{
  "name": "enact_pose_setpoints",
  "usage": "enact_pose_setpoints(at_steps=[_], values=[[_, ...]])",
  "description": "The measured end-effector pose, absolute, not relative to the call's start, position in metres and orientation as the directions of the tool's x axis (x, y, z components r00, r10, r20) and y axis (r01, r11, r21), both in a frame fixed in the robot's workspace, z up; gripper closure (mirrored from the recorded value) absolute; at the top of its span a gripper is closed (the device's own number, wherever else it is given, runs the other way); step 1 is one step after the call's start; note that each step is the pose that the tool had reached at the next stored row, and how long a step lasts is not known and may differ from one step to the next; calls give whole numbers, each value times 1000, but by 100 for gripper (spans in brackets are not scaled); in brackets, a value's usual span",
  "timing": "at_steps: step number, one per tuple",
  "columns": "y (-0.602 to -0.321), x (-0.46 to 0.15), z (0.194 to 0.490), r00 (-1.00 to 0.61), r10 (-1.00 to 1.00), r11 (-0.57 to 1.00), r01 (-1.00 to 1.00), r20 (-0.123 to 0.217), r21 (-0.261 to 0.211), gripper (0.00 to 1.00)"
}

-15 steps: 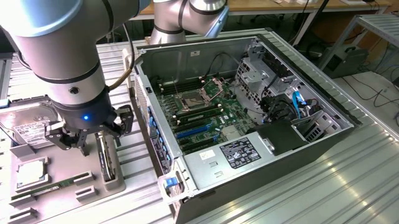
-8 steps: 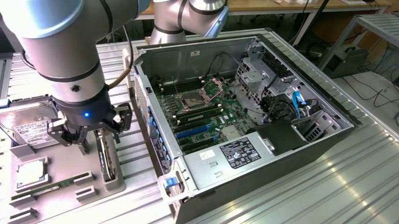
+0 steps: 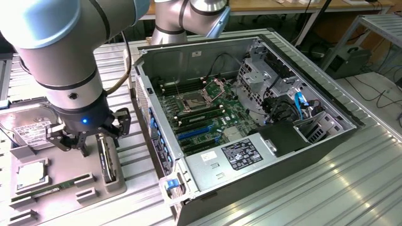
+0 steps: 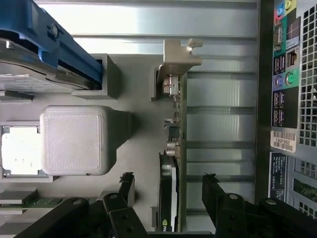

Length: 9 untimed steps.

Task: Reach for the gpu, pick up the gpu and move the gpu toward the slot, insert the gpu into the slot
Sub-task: 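Pick up the gpu and move the gpu toward the slot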

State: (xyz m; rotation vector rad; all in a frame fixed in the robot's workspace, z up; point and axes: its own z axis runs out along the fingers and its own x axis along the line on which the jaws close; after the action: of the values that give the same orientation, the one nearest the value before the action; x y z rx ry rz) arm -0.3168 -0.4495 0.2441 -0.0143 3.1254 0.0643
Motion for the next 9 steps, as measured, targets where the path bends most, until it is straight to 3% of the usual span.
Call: enact_pose_setpoints(at_steps=[2,9], values=[[-450,-318,244,-1000,-8,998,-10,-17,65,34],[-457,-326,236,-1000,-9,998,-10,-17,68,34]])
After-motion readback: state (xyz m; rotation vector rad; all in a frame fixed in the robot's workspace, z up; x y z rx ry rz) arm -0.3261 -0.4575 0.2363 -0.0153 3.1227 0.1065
